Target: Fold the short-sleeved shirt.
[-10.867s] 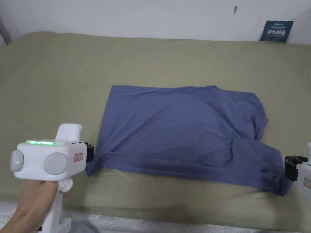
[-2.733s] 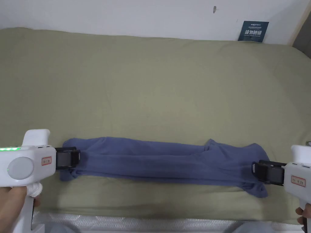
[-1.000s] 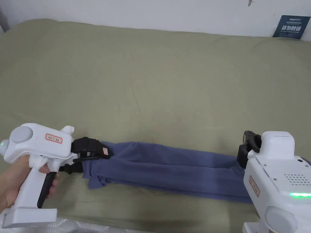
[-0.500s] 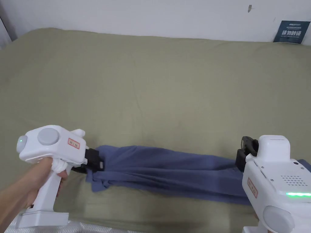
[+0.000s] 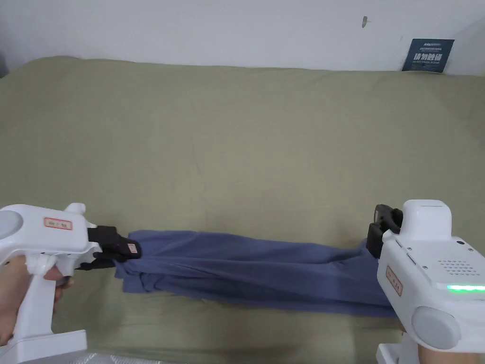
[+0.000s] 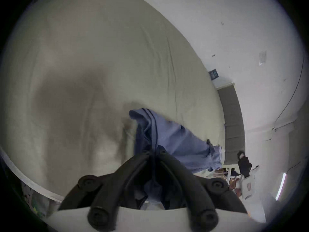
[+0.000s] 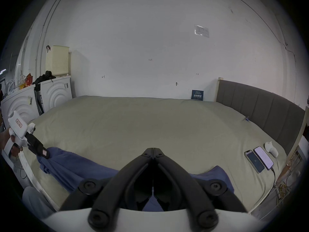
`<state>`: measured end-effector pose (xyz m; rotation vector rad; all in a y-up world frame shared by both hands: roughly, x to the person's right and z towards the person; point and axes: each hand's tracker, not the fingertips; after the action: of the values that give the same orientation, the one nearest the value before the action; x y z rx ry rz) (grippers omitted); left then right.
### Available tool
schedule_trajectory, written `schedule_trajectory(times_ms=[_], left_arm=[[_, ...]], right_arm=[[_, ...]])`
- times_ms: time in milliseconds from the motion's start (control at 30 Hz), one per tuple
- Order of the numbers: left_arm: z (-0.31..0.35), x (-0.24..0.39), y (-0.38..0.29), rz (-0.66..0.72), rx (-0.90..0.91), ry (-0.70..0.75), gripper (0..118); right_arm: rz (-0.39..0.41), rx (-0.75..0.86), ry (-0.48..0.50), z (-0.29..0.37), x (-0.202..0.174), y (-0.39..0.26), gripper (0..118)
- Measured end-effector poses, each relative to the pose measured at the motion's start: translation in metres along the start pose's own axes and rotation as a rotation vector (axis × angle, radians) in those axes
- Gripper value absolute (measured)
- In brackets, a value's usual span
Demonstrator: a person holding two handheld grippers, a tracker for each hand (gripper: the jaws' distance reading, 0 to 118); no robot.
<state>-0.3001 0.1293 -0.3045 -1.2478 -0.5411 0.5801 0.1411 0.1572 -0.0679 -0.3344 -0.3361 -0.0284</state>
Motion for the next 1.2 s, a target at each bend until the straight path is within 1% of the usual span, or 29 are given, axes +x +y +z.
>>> schedule_trajectory(times_ms=[133, 200, 333, 533, 567, 733, 833, 967, 1167, 1200], left_arm=[[0.018, -0.005, 0.006, 0.013, 0.026, -0.008, 3], [0.026, -0.003, 0.004, -0.010, 0.051, 0.036, 3], [0.035, 0.006, 0.000, -0.028, 0.064, 0.015, 3], [0.029, 0.066, -0.011, -0.180, 0.071, -0.016, 3], [0.025, 0.079, -0.014, -0.232, 0.065, -0.013, 3], [-0.014, 0.141, -0.034, -0.405, -0.012, 0.000, 3], [-0.048, 0.173, -0.045, -0.475, -0.062, -0.003, 3], [-0.101, 0.209, -0.062, -0.534, -0.133, 0.009, 3], [-0.180, 0.237, -0.084, -0.593, -0.241, 0.063, 3], [-0.191, 0.238, -0.085, -0.600, -0.269, 0.065, 7]], right_arm=[[0.001, 0.014, -0.004, 0.003, 0.006, 0.006, 0], [0.004, 0.023, -0.003, 0.004, 0.006, 0.007, 0], [0.010, 0.033, 0.002, 0.005, 0.006, 0.009, 0], [0.028, 0.048, 0.002, 0.003, 0.002, 0.011, 0], [0.024, 0.055, 0.005, 0.004, 0.002, 0.012, 0], [0.035, 0.067, -0.001, 0.003, 0.000, 0.013, 0], [0.024, 0.064, 0.003, 0.005, 0.003, 0.012, 0], [0.024, 0.058, -0.006, 0.006, 0.012, 0.009, 0], [0.013, 0.038, -0.027, 0.003, 0.027, 0.004, 0], [0.009, 0.034, -0.031, 0.002, 0.030, 0.002, 0]])
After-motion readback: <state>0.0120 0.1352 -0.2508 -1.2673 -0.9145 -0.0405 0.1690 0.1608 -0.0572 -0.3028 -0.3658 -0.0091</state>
